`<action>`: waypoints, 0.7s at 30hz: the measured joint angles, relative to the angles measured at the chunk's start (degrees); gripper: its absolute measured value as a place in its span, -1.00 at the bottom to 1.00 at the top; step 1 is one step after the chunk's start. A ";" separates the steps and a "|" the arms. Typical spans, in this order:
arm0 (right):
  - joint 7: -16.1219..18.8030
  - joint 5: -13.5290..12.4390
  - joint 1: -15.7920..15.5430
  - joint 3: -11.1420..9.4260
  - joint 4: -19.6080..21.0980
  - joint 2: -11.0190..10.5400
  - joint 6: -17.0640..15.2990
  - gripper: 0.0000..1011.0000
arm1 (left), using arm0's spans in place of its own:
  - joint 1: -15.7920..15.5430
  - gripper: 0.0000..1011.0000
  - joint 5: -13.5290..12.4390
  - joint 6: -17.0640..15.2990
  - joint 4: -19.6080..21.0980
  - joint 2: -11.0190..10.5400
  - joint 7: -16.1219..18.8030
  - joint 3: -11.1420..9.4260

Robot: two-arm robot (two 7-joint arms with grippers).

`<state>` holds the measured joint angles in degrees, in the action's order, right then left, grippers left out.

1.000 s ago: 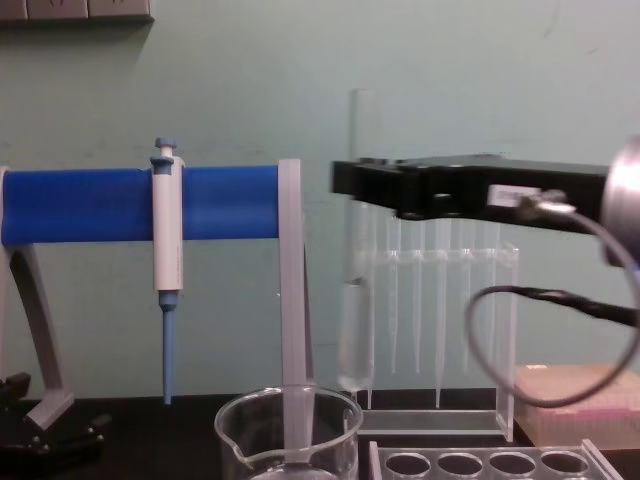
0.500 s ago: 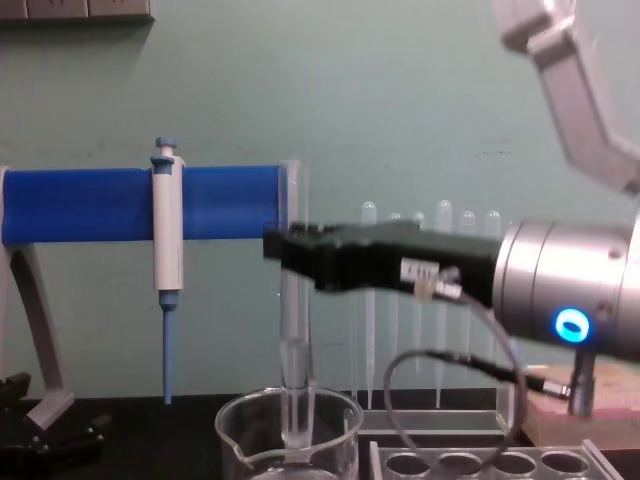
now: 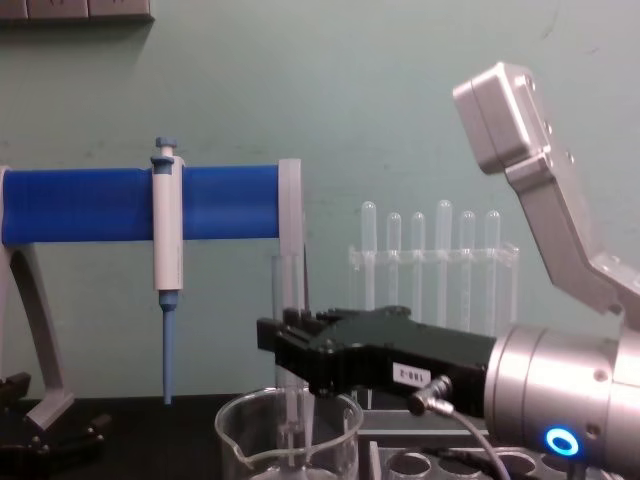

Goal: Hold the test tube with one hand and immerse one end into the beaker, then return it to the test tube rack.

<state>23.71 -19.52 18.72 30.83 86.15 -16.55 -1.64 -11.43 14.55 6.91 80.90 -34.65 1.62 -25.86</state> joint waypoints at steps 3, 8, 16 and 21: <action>0.02 0.26 -0.71 -0.26 -0.05 0.04 0.22 -0.56 | 0.00 0.98 0.00 0.00 0.00 0.00 0.00 0.00; 0.04 0.66 -1.49 -0.68 -0.15 0.23 0.37 -0.56 | 0.00 0.98 0.00 0.00 0.00 0.00 0.00 0.00; 0.29 0.79 -1.94 -1.08 -0.13 0.38 0.33 -0.56 | 0.00 0.98 0.00 0.00 0.00 0.00 0.00 0.00; 0.26 0.77 -1.91 -1.08 -0.08 0.36 0.29 -0.56 | 0.00 0.98 0.00 0.00 0.00 0.00 0.00 0.00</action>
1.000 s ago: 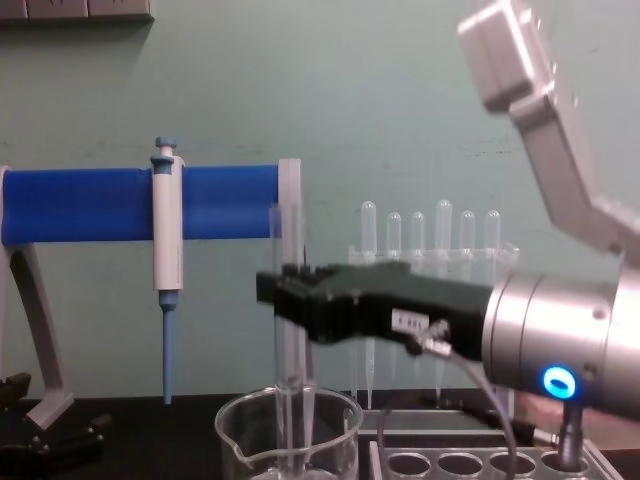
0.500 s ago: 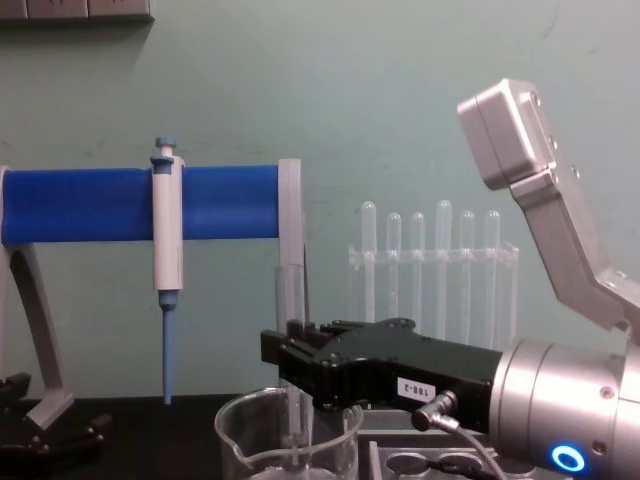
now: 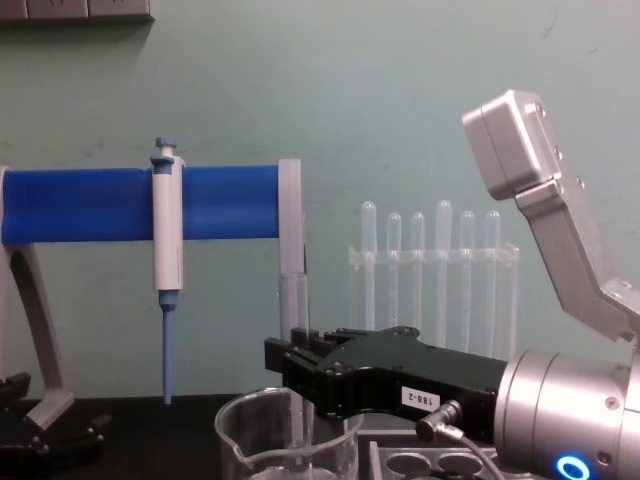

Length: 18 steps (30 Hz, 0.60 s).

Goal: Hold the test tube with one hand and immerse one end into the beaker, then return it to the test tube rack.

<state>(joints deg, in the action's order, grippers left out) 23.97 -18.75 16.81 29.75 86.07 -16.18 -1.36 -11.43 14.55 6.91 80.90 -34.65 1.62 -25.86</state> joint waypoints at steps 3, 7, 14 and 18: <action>-0.01 -0.01 0.01 0.01 0.02 -0.02 -0.04 -0.56 | 0.00 0.98 0.00 0.00 0.00 0.00 0.00 0.00; -0.01 -0.02 0.03 0.02 0.03 -0.03 -0.06 -0.56 | 0.00 0.98 0.00 0.00 0.00 0.00 0.00 0.00; -0.03 -0.06 0.06 0.07 0.08 -0.07 -0.11 -0.56 | 0.00 0.98 0.00 0.00 0.00 0.00 0.00 0.00; -0.03 -0.08 0.07 0.08 0.11 -0.08 -0.12 -0.56 | 0.00 0.98 0.00 0.00 0.00 0.00 0.00 0.00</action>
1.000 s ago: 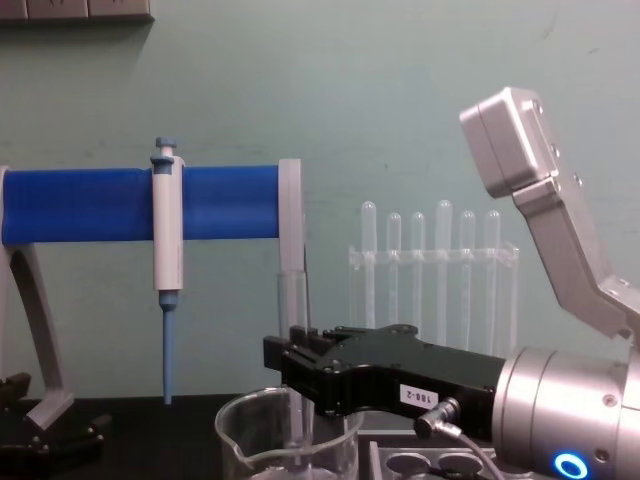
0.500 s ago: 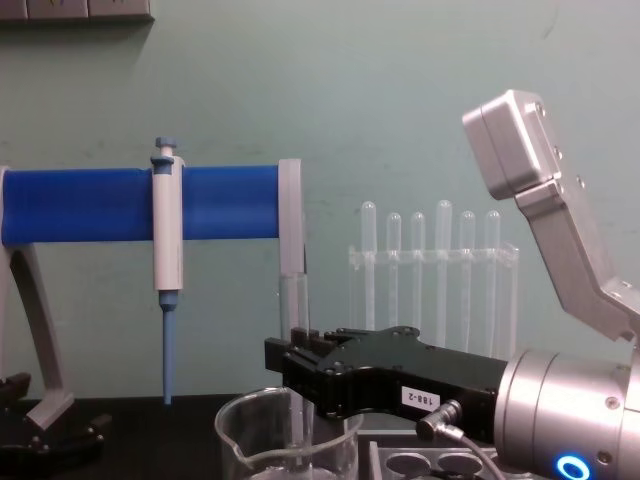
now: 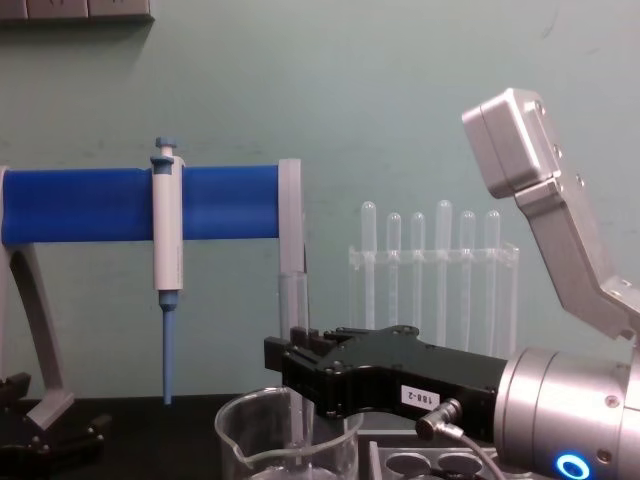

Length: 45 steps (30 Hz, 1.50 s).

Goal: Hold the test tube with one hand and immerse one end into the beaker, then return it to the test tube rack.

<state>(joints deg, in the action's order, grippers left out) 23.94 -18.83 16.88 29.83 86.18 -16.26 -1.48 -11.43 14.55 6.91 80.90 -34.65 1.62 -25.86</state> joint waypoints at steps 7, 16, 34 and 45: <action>-0.02 0.00 0.01 0.00 0.00 0.00 0.00 -0.56 | 0.00 0.98 0.00 0.00 0.00 0.00 0.00 0.00; -0.05 -0.01 0.01 0.00 0.00 0.00 0.00 -0.56 | 0.00 0.98 0.00 0.00 0.00 0.00 0.00 0.00; -0.09 -0.01 0.01 0.00 -0.01 0.00 0.00 -0.56 | 0.00 0.98 0.00 0.00 0.00 0.00 0.00 0.00; -0.09 -0.01 0.01 0.00 -0.01 -0.01 0.00 -0.56 | 0.00 0.98 0.00 0.00 0.00 0.00 0.00 0.00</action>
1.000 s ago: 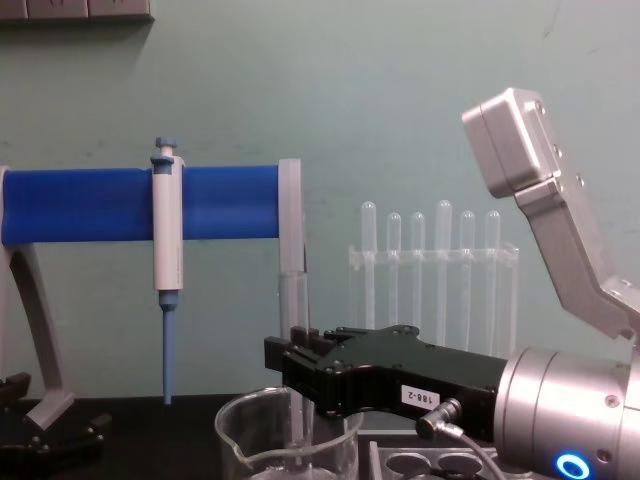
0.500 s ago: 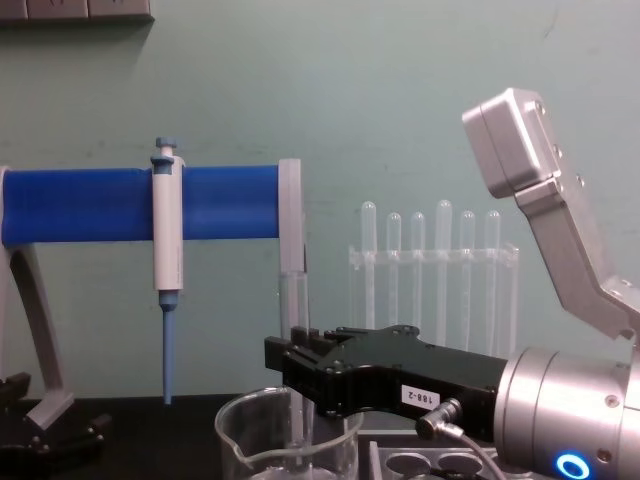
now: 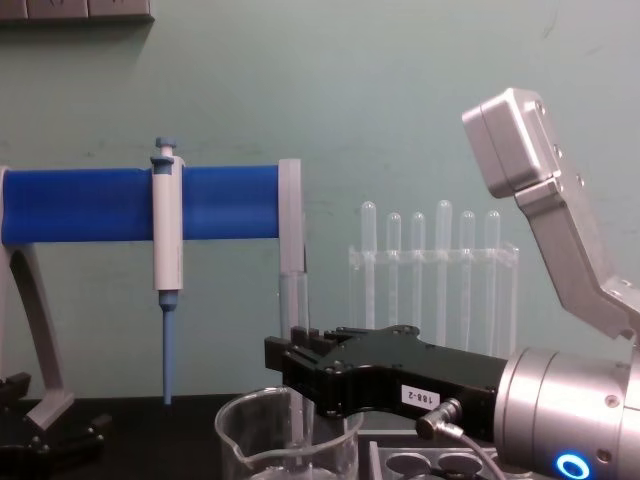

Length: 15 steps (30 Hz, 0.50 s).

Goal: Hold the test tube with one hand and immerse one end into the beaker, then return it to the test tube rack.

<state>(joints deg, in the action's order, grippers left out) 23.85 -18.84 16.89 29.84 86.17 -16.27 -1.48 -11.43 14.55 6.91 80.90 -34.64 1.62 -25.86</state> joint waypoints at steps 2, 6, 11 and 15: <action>0.00 0.00 0.00 0.00 0.00 0.00 0.00 -0.56 | 0.00 0.98 0.00 0.00 0.00 0.00 0.00 0.00; 0.00 0.00 0.00 0.00 0.00 0.00 0.00 -0.56 | 0.00 0.98 0.00 0.00 0.00 0.00 0.00 0.00; 0.00 0.00 0.00 0.00 0.00 0.00 0.00 -0.56 | 0.00 0.98 0.00 0.00 0.00 0.00 0.00 0.00; 0.00 0.00 0.00 0.00 0.00 0.00 0.00 -0.56 | 0.00 0.98 0.00 0.00 0.00 0.00 0.00 0.00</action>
<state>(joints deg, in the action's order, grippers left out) 23.85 -18.84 16.89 29.84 86.17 -16.27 -1.48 -11.43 14.55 6.91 80.90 -34.65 1.62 -25.86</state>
